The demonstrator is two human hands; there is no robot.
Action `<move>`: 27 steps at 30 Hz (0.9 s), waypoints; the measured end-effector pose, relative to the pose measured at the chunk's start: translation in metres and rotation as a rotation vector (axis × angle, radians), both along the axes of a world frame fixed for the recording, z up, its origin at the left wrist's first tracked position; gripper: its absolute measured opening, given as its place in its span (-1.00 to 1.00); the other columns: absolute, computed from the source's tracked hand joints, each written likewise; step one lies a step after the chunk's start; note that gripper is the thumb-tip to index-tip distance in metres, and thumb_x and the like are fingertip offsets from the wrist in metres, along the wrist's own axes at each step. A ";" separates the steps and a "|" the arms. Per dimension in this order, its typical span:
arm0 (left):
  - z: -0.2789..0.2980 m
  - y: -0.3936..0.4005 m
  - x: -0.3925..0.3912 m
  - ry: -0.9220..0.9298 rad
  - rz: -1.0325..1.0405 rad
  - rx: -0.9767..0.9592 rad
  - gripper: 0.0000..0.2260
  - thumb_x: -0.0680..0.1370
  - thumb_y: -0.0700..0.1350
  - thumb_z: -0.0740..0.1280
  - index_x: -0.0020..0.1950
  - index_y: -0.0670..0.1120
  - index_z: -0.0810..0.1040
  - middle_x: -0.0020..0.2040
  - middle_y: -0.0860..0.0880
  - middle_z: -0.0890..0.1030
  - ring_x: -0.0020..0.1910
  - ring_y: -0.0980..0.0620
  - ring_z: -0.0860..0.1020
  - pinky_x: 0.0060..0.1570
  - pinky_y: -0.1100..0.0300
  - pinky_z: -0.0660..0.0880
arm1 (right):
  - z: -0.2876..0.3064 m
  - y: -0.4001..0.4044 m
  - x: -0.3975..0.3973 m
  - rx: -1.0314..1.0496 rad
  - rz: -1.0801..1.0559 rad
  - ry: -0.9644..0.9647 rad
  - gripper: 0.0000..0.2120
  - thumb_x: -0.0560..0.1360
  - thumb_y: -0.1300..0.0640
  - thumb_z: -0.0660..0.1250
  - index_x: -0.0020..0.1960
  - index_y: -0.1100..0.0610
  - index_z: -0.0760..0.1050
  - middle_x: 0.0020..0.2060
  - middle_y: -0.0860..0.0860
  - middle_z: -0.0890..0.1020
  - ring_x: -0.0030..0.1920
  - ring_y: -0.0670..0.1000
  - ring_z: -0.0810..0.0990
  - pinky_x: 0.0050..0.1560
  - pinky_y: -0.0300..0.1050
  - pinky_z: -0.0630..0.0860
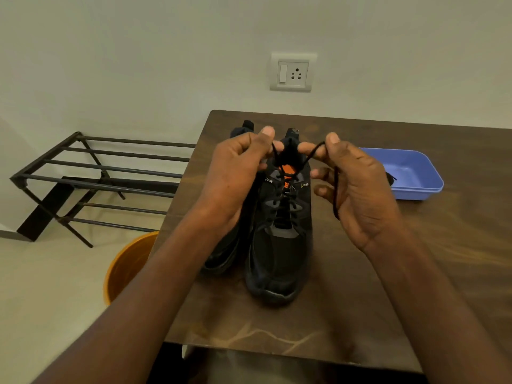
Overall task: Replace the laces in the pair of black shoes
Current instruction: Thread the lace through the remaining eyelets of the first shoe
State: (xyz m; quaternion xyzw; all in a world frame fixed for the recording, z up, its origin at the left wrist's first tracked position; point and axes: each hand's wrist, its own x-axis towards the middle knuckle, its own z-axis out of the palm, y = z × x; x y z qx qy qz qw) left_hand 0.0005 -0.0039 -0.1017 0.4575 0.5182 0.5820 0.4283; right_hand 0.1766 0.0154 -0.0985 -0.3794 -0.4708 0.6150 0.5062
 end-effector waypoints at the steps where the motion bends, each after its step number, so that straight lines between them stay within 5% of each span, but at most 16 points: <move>1: 0.001 0.001 0.004 -0.096 -0.018 0.004 -0.68 0.70 0.05 0.28 -0.07 -0.13 0.65 0.01 -0.20 0.72 0.03 -0.21 0.66 -0.07 0.18 0.56 | -0.001 -0.001 -0.004 0.010 0.016 -0.002 -0.76 0.66 0.01 0.27 -0.07 0.06 0.64 0.05 0.03 0.74 -0.29 -0.08 0.51 -0.29 -0.15 0.35; 5: 0.001 0.003 0.004 0.002 -0.036 0.100 -0.72 0.74 0.01 0.22 0.04 -0.13 0.60 -0.14 -0.12 0.62 -0.20 -0.04 0.55 -0.38 0.25 0.43 | -0.010 -0.003 -0.015 0.044 -0.025 -0.089 -0.77 0.68 0.06 0.28 0.15 0.15 0.65 -0.12 0.02 0.71 -0.40 -0.08 0.45 -0.42 -0.19 0.28; 9: -0.012 0.005 -0.004 0.235 -0.101 0.175 -0.79 0.74 -0.16 0.21 0.22 -0.18 0.61 -0.25 -0.10 0.53 -0.31 0.09 0.50 -0.37 0.40 0.39 | -0.018 -0.002 -0.022 -0.002 -0.112 -0.111 -0.81 0.64 0.08 0.35 0.15 0.12 0.68 -0.27 0.03 0.64 -0.46 -0.08 0.36 -0.52 -0.27 0.24; 12: -0.018 0.008 -0.008 0.361 -0.215 0.167 -0.87 0.72 -0.25 0.22 0.20 -0.19 0.55 -0.29 -0.06 0.52 -0.34 0.05 0.45 -0.31 0.27 0.42 | -0.021 0.004 -0.024 0.019 -0.085 -0.168 -0.79 0.68 0.19 0.28 0.23 0.08 0.65 -0.32 -0.05 0.59 -0.47 -0.15 0.35 -0.51 -0.32 0.27; 17: -0.023 0.014 -0.010 0.203 -0.329 -0.029 -0.74 0.64 -0.24 0.37 0.24 -0.12 0.35 -0.24 -0.08 0.68 -0.38 0.06 0.53 -0.33 0.22 0.48 | -0.019 0.004 -0.022 0.092 0.057 -0.267 -0.79 0.69 0.40 0.11 0.31 0.39 0.37 -0.41 0.03 0.54 -0.54 -0.19 0.52 -0.49 -0.42 0.40; 22: -0.018 0.014 -0.007 0.105 -0.325 -0.104 -0.80 0.65 -0.23 0.37 0.25 -0.27 0.53 -0.26 -0.15 0.67 -0.45 0.06 0.49 -0.50 0.39 0.38 | -0.025 0.010 -0.018 0.205 0.157 -0.355 -0.85 0.70 0.40 0.10 0.26 0.38 0.28 -0.42 0.05 0.60 -0.36 -0.02 0.67 -0.26 -0.24 0.57; 27: -0.023 0.015 -0.006 0.045 -0.314 -0.128 -0.90 0.62 -0.21 0.41 0.08 -0.23 0.57 -0.19 -0.25 0.66 -0.40 -0.01 0.49 -0.53 0.35 0.35 | -0.017 0.003 -0.015 0.184 0.147 -0.324 -0.82 0.72 0.34 0.06 0.28 0.41 0.28 -0.34 0.14 0.52 -0.46 -0.19 0.57 -0.40 -0.39 0.46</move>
